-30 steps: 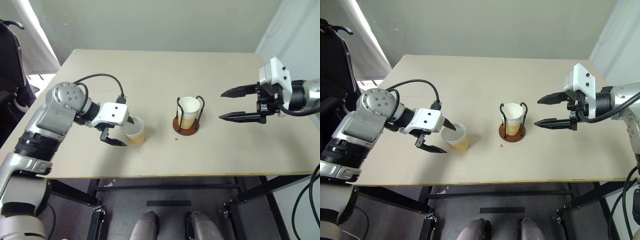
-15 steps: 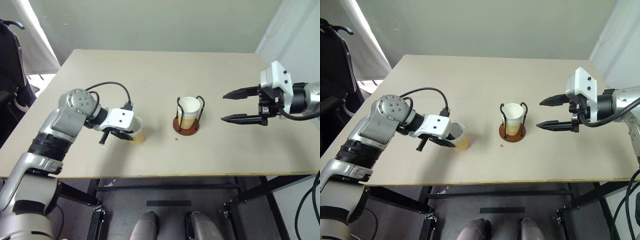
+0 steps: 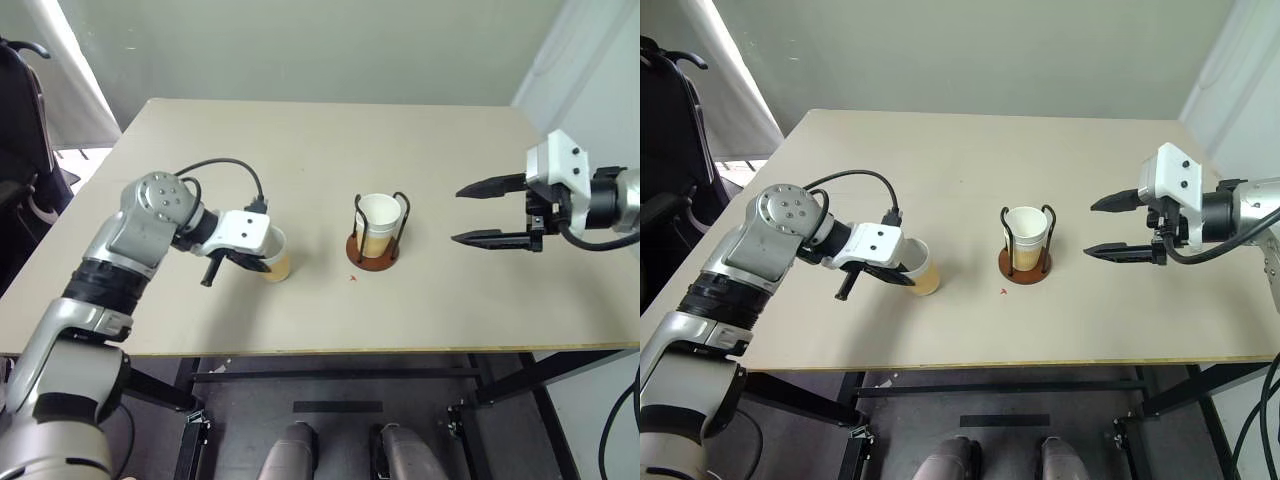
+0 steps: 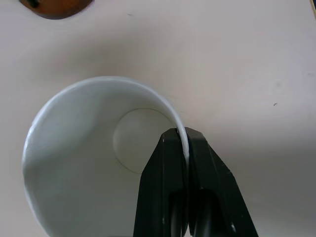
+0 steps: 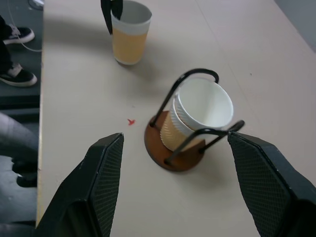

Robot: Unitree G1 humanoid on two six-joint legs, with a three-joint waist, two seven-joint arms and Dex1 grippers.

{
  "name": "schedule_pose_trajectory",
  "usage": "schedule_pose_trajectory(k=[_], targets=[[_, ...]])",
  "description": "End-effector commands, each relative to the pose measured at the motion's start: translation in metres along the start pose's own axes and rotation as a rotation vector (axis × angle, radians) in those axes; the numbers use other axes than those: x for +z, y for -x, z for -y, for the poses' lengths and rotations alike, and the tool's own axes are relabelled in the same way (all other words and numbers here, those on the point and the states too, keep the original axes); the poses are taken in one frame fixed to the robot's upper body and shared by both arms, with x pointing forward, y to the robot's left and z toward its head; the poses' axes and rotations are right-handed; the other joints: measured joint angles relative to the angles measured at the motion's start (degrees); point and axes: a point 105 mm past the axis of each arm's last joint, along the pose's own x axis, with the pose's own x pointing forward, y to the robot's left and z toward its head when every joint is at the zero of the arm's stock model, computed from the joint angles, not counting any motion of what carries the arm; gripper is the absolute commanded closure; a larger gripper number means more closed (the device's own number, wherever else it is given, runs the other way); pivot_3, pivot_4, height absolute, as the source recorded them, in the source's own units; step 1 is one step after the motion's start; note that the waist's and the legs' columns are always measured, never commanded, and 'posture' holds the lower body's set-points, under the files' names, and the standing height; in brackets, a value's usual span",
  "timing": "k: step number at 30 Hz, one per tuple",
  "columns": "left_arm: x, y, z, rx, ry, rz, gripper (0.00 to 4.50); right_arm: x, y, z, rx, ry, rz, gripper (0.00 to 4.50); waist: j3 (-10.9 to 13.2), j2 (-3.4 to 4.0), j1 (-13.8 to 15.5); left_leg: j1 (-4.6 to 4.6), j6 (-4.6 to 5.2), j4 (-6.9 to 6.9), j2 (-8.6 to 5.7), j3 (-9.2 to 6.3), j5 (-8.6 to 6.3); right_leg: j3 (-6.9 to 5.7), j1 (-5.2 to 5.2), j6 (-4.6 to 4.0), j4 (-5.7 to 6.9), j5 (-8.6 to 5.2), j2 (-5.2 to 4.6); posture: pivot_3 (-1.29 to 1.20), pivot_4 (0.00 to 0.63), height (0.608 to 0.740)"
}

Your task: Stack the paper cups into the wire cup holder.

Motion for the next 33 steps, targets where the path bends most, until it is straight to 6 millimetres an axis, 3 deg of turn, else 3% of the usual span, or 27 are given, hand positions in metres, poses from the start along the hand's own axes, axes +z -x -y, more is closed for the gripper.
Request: schedule_pose_trajectory(k=[1, 10, 20, 24, 33], targets=[[0.024, 0.028, -0.024, 0.108, -0.027, 0.079, 4.47, 0.002, 0.009, 0.012, -0.022, 0.057, -0.039, 1.10, 0.0, 0.00, 0.0, -0.01, 0.00, 0.00, 0.00, 0.00, 0.00, -0.01, 0.00, -0.01, -0.02, 0.01, 0.00, 0.00, 0.150, 0.740], [0.052, 0.053, -0.063, 0.255, -0.055, 0.170, 4.47, 0.002, -0.002, 0.015, -0.014, 0.083, -0.025, 1.10, 0.0, 0.01, 0.1, -0.03, 0.05, -0.03, 0.00, 0.00, -0.03, -0.01, -0.01, 0.09, -0.08, 0.07, 0.00, 0.00, 0.150, 0.740], [0.067, 0.050, -0.088, 0.316, -0.067, 0.192, 4.47, -0.004, -0.002, 0.019, -0.038, 0.076, -0.066, 1.10, 0.0, 0.01, 0.1, -0.03, 0.08, -0.02, 0.00, 0.02, -0.05, 0.00, 0.02, 0.13, -0.14, 0.09, -0.01, 0.00, 0.150, 0.740], [0.092, 0.049, -0.100, 0.331, -0.078, 0.274, 4.47, -0.005, 0.001, 0.024, -0.055, 0.069, -0.067, 1.10, 0.0, 0.01, 0.4, -0.07, 0.09, 0.01, -0.01, 0.01, -0.05, -0.01, 0.03, 0.15, -0.17, 0.10, -0.03, 0.00, 0.150, 0.740], [0.123, 0.050, -0.106, 0.294, -0.076, 0.389, 4.47, 0.011, -0.002, 0.031, -0.113, 0.014, 0.010, 1.10, 0.0, 0.02, 0.2, -0.08, 0.14, -0.02, 0.03, 0.12, -0.07, 0.03, 0.00, 0.22, -0.20, 0.12, -0.01, 0.00, 0.150, 0.740]])
